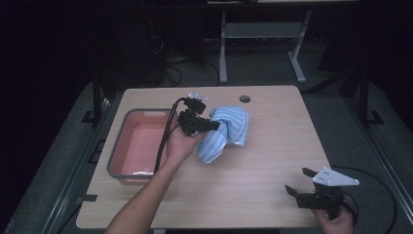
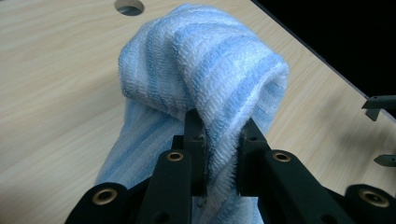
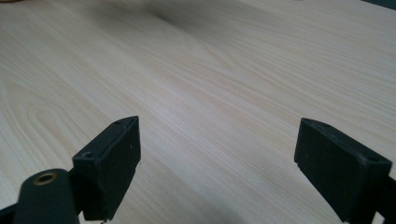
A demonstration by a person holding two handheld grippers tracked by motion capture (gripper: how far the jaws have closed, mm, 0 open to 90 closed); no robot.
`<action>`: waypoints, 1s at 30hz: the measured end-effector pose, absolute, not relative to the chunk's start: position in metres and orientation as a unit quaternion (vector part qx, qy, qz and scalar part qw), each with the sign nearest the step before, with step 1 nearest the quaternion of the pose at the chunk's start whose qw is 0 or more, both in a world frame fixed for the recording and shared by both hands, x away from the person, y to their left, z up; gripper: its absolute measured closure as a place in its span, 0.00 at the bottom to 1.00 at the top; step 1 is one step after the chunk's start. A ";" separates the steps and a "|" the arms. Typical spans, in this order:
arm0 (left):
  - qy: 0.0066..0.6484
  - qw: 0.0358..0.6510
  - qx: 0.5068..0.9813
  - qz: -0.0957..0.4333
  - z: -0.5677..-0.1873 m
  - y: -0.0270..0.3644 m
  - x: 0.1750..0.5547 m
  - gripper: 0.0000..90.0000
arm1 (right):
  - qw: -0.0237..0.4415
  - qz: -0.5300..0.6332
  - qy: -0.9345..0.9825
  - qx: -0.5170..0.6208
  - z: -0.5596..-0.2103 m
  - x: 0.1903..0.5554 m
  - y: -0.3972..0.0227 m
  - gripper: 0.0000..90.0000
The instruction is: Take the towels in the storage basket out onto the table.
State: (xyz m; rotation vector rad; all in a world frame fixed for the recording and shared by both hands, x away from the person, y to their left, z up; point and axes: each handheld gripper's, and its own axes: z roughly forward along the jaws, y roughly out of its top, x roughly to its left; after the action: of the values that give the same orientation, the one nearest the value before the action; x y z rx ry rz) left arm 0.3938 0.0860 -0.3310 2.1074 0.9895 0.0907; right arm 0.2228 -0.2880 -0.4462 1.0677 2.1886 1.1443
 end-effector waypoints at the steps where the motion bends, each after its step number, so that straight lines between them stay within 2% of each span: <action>1: 0.388 0.391 0.834 0.036 -0.333 0.084 0.394 0.87 | 0.225 0.416 0.792 0.386 -0.446 0.223 -0.288 0.16; 13: 0.386 0.384 0.839 0.016 -0.356 0.058 0.398 0.87 | 0.225 0.413 0.792 0.388 -0.445 0.222 -0.288 0.16; 30: 0.393 0.386 0.835 0.005 -0.379 0.042 0.404 0.87 | 0.222 0.409 0.793 0.394 -0.447 0.223 -0.288 0.16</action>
State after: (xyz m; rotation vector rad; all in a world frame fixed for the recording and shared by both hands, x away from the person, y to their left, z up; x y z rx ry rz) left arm 0.4039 0.0424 -0.3794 2.1253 0.9994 0.0132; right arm 0.2229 -0.2882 -0.4474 1.0872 2.1898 1.1303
